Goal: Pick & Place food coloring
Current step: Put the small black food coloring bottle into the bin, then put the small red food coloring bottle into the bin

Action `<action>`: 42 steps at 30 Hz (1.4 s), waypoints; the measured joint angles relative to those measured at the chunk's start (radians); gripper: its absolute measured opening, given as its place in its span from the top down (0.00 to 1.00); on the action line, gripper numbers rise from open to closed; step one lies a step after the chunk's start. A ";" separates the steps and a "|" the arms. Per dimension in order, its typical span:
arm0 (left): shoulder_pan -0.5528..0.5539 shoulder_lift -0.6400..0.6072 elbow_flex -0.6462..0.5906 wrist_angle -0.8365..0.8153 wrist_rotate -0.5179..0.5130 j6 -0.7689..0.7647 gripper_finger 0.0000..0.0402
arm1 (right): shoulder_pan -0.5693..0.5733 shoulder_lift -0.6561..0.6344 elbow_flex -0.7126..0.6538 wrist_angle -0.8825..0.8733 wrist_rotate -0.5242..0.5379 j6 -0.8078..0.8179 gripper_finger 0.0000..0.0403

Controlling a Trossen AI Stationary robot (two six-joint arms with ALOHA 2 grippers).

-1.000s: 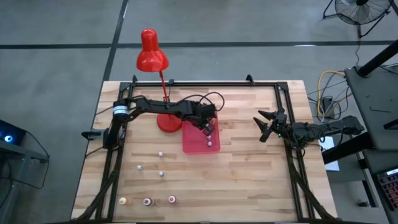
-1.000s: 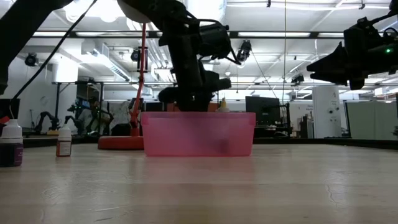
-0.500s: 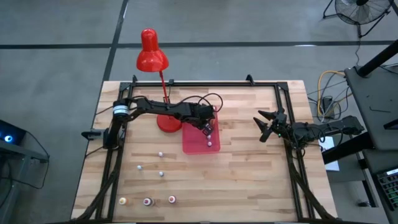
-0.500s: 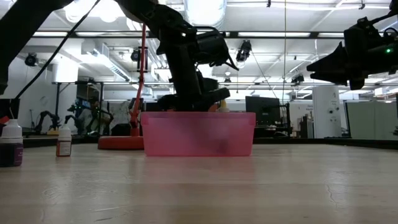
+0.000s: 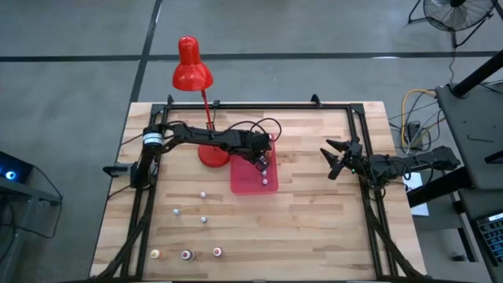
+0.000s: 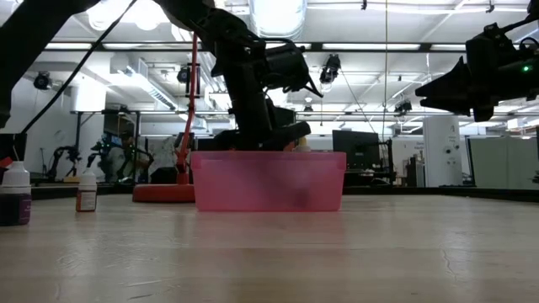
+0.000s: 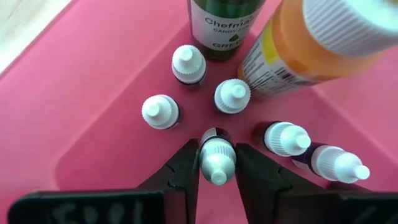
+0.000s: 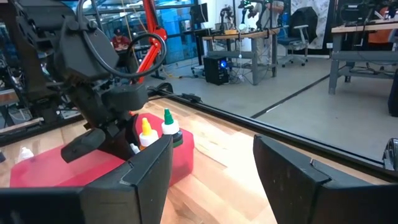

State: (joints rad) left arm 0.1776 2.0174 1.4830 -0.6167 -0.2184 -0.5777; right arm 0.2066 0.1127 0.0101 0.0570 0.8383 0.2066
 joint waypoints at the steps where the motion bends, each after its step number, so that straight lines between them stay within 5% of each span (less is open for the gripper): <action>1: 0.000 0.000 0.000 0.000 0.000 0.000 0.81 | 0.000 0.000 0.000 0.000 0.000 0.000 0.47; 19: 0.008 0.000 0.000 -0.009 0.000 0.006 0.80 | 0.000 0.000 0.000 0.000 0.000 0.000 0.47; 27: 0.008 -0.011 0.006 -0.145 -0.018 -0.043 0.80 | 0.000 0.000 0.000 0.000 0.000 0.000 0.47; 42: -0.023 -0.165 0.009 -0.195 -0.032 -0.079 0.78 | 0.000 0.001 0.000 0.000 0.000 0.000 0.47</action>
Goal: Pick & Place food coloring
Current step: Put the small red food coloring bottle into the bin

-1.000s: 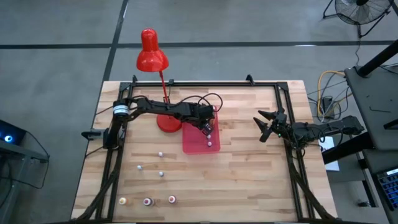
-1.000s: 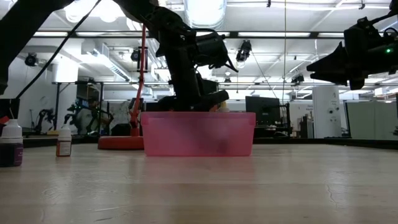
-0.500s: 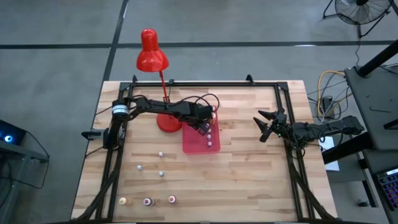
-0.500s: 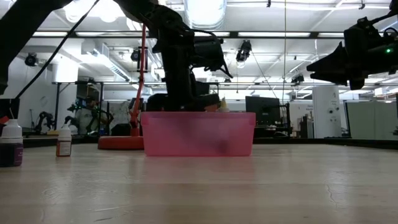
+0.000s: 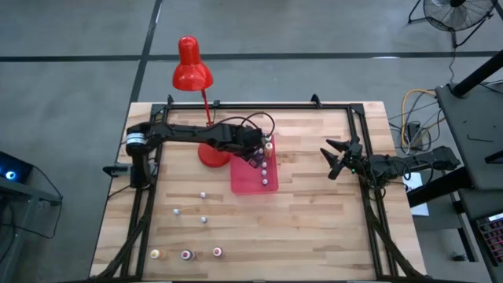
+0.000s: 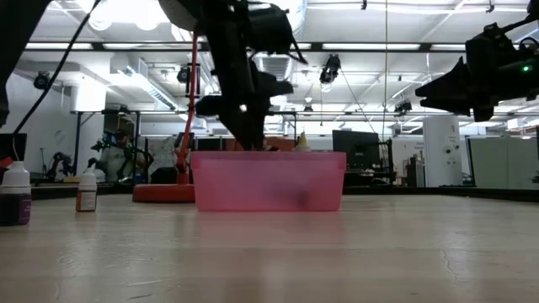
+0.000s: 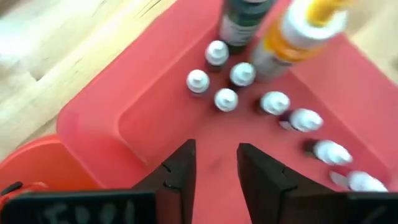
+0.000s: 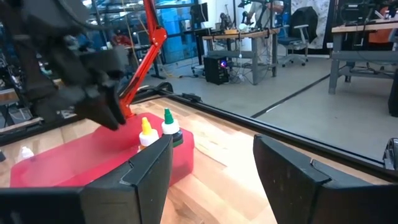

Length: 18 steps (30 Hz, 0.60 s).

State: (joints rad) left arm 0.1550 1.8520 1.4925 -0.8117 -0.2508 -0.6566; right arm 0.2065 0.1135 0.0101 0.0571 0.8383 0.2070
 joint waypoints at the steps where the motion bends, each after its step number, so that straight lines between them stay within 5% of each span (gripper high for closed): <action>1: -0.006 -0.014 -0.002 -0.003 0.003 0.007 0.76 | 0.000 0.000 0.000 0.000 0.000 0.000 0.47; 10: -0.065 -0.144 -0.001 -0.208 0.083 0.011 0.51 | 0.000 0.000 0.000 0.000 0.000 -0.001 0.47; 18: -0.158 -0.255 -0.040 -0.373 0.083 -0.101 0.49 | 0.000 0.000 0.000 0.000 0.000 -0.001 0.47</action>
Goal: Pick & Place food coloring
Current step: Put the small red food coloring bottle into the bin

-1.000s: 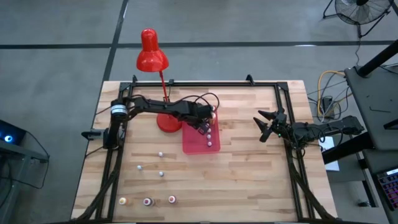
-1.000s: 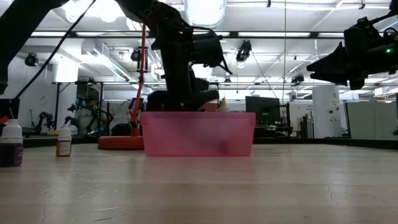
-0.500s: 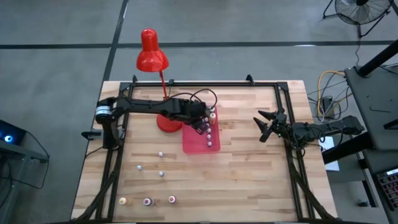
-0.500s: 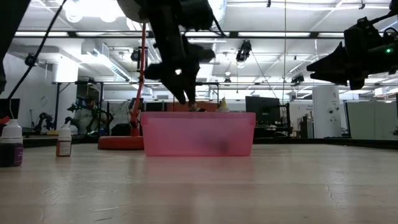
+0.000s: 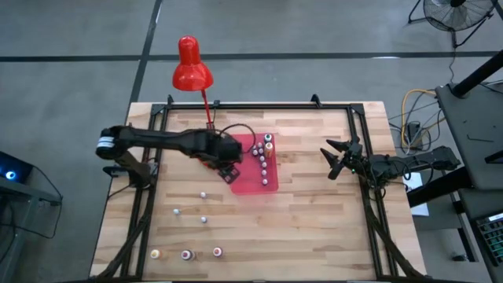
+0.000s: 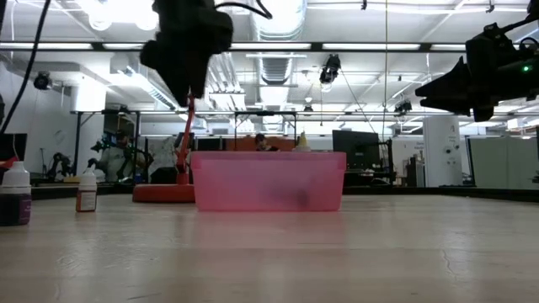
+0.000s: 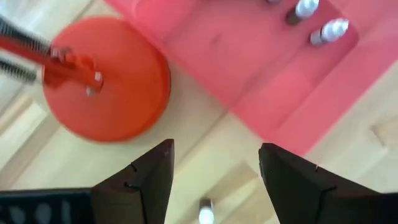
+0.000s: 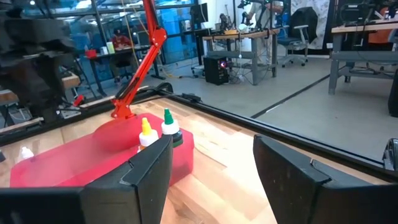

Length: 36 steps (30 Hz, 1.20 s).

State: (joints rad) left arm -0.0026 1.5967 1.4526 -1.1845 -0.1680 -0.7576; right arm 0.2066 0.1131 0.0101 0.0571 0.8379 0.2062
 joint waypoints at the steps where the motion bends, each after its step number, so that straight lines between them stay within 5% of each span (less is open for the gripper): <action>1: -0.013 -0.006 -0.004 -0.015 0.001 -0.015 0.49 | 0.000 0.000 0.000 0.000 0.000 0.000 0.47; 23: -0.253 -0.128 -0.413 0.129 0.025 -0.268 0.49 | 0.000 0.000 0.000 0.000 0.000 0.001 0.47; 36: -0.296 -0.081 -0.493 0.253 0.026 -0.294 0.49 | 0.000 0.000 0.000 0.000 0.000 0.002 0.47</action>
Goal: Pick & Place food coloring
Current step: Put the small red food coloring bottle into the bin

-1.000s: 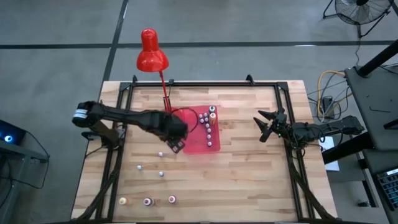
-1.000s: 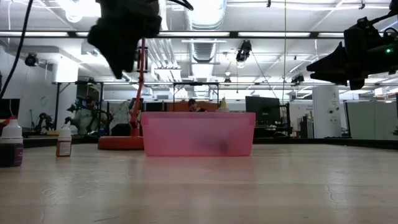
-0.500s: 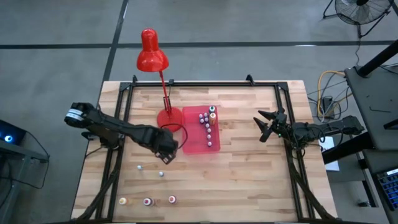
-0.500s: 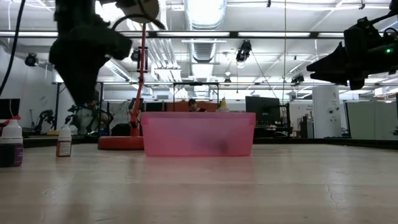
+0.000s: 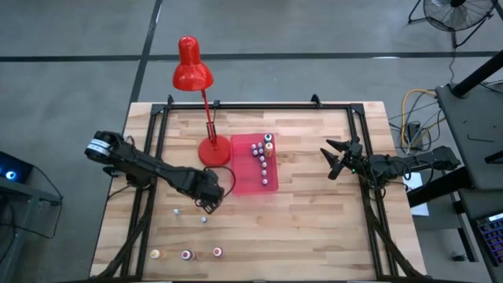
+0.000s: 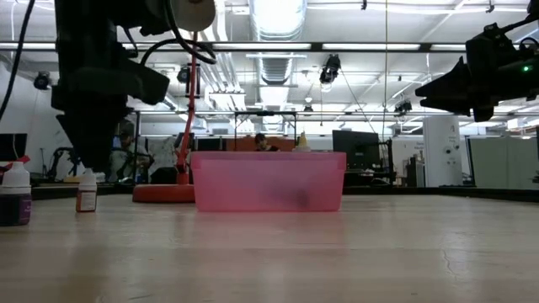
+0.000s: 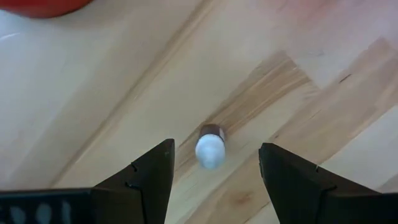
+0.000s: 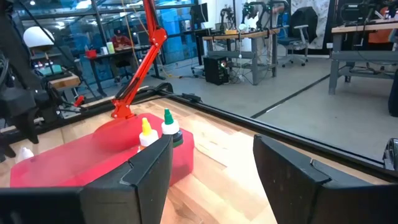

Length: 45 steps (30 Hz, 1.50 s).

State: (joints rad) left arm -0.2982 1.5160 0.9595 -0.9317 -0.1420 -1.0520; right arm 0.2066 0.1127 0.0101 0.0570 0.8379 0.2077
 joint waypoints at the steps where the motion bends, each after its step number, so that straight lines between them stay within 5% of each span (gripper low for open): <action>1: -0.002 0.005 -0.003 0.001 0.000 -0.002 0.49 | 0.000 0.000 0.000 0.000 0.000 -0.001 0.47; 18: -0.005 0.054 -0.033 0.034 0.011 -0.003 0.51 | 0.000 0.001 0.000 0.000 0.000 -0.001 0.47; 35: -0.004 0.054 -0.032 0.033 0.032 0.005 0.90 | 0.000 0.002 0.000 0.000 0.000 -0.001 0.47; 45: 0.012 0.054 0.071 -0.031 0.033 0.089 0.92 | 0.000 0.002 0.000 0.000 0.000 0.000 0.47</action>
State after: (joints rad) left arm -0.2864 1.5696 1.0306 -0.9625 -0.1089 -0.9626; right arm 0.2066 0.1148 0.0101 0.0570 0.8379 0.2075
